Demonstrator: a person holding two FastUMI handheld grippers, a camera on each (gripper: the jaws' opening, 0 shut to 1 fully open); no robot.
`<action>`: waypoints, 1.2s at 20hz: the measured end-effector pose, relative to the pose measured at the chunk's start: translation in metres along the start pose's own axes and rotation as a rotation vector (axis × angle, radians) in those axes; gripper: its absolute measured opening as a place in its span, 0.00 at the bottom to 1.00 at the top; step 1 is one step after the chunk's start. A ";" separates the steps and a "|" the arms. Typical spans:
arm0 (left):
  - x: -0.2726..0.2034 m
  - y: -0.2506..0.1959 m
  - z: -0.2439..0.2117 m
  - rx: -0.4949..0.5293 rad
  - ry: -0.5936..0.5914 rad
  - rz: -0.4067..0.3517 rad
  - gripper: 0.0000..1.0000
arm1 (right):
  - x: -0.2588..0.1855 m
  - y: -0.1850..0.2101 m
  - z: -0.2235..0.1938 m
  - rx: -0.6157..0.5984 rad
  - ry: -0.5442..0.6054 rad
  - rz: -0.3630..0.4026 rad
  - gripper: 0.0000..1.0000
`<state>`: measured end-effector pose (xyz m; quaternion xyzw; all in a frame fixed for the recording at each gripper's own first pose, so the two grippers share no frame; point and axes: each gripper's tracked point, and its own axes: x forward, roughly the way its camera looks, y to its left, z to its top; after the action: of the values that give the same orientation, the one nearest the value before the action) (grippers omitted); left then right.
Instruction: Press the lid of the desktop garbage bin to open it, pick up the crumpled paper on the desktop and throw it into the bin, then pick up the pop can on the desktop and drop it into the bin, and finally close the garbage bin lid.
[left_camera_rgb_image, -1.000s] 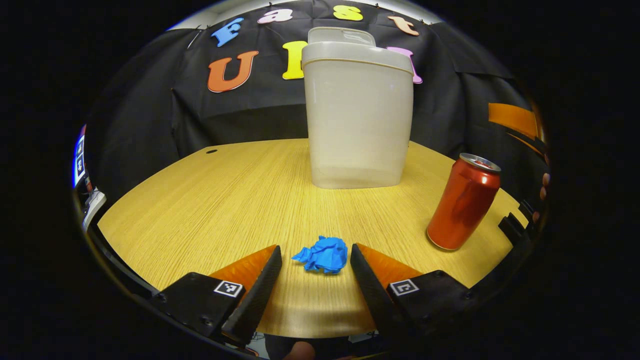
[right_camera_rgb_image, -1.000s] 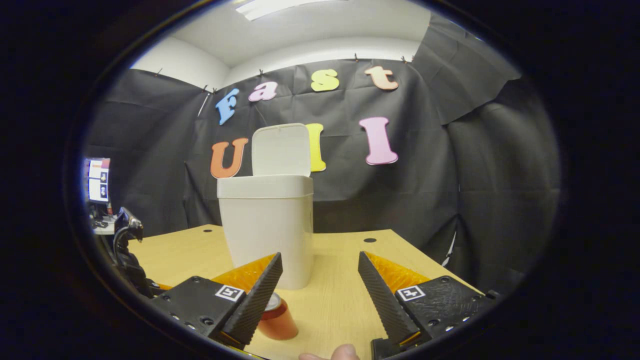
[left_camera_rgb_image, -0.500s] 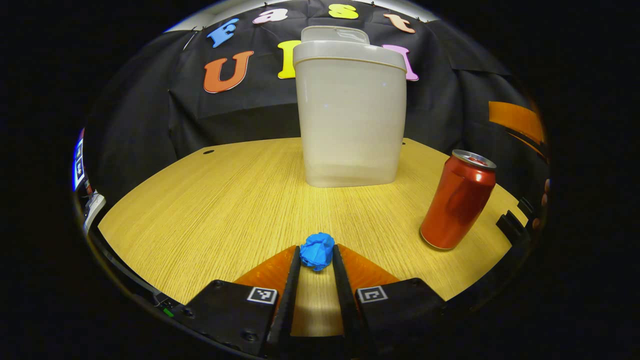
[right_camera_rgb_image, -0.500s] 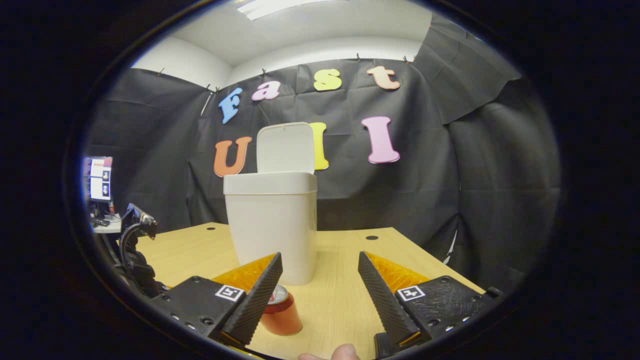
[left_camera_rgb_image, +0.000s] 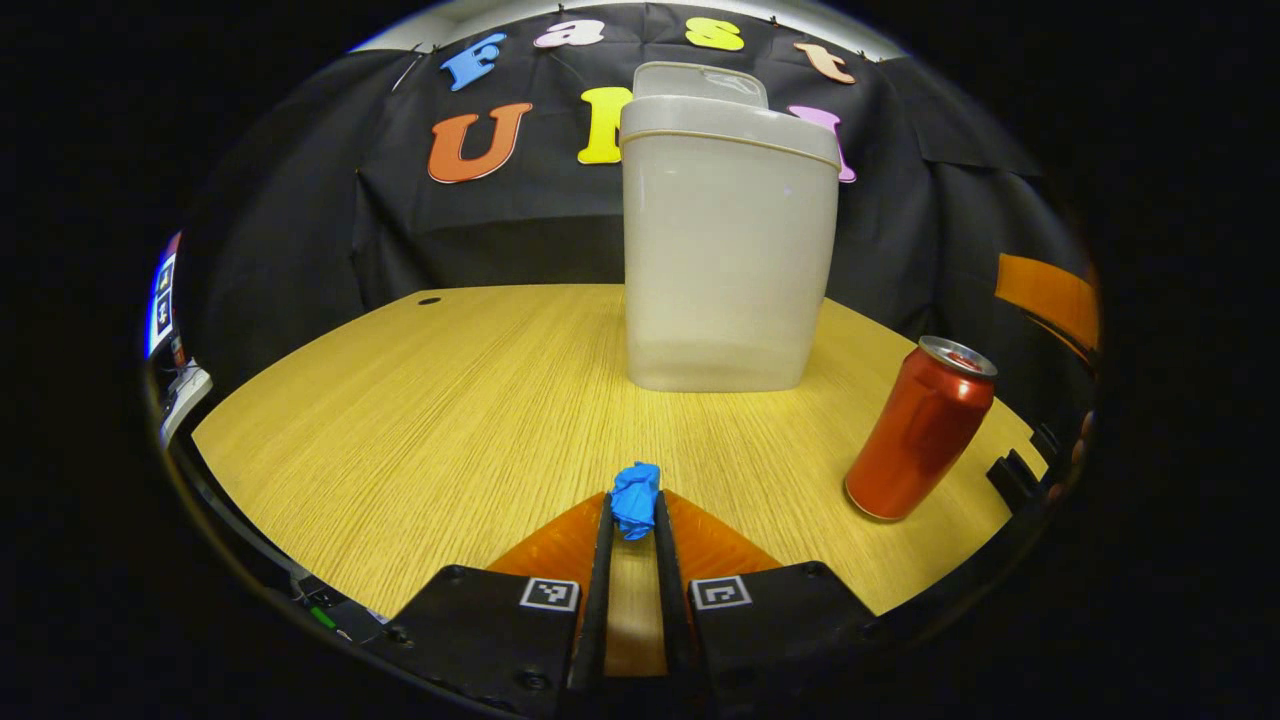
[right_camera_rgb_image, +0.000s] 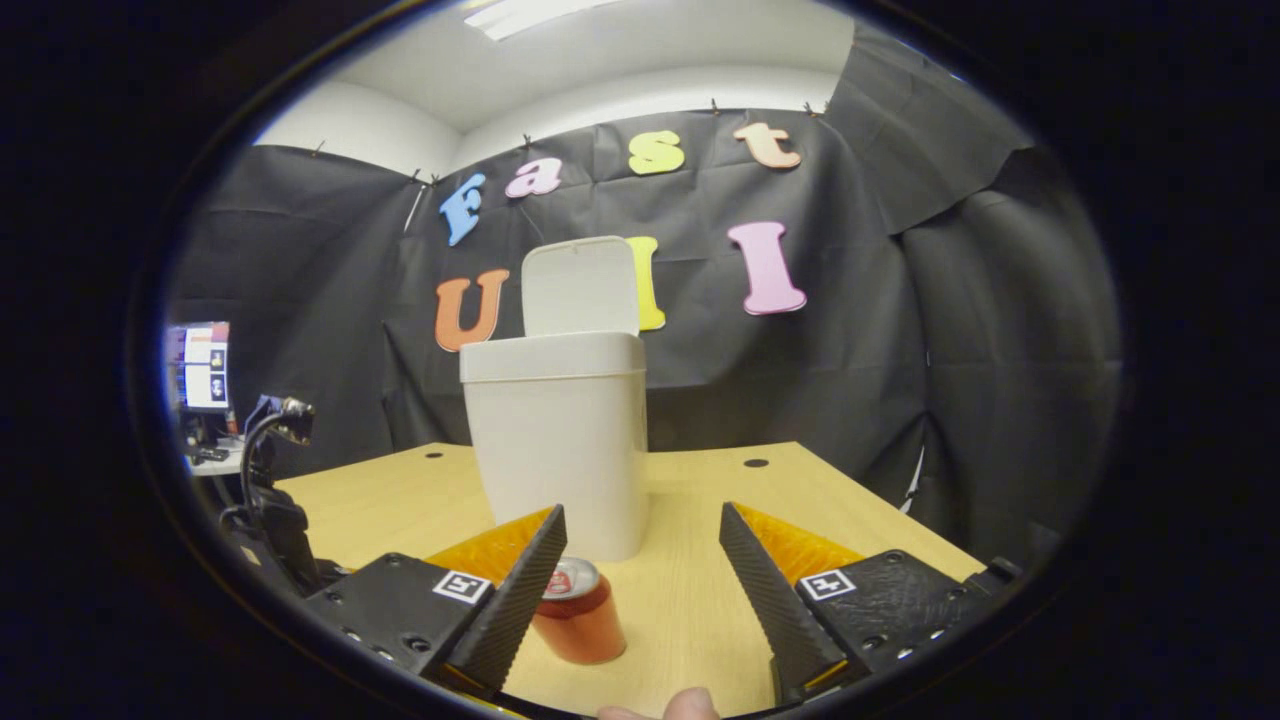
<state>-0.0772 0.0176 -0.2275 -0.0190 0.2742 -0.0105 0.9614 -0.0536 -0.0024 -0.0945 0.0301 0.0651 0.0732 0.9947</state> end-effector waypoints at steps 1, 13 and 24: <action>-0.001 0.002 0.005 -0.001 -0.013 0.003 0.27 | 0.000 0.002 -0.002 -0.001 0.004 -0.002 0.96; -0.013 0.007 0.045 -0.036 -0.111 -0.012 0.27 | 0.010 0.031 -0.040 -0.041 0.092 -0.010 0.96; -0.013 0.017 0.051 -0.042 -0.132 -0.005 0.27 | 0.015 0.044 -0.050 -0.055 0.098 0.011 0.96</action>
<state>-0.0610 0.0363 -0.1778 -0.0405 0.2101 -0.0058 0.9768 -0.0521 0.0457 -0.1427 -0.0005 0.1116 0.0817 0.9904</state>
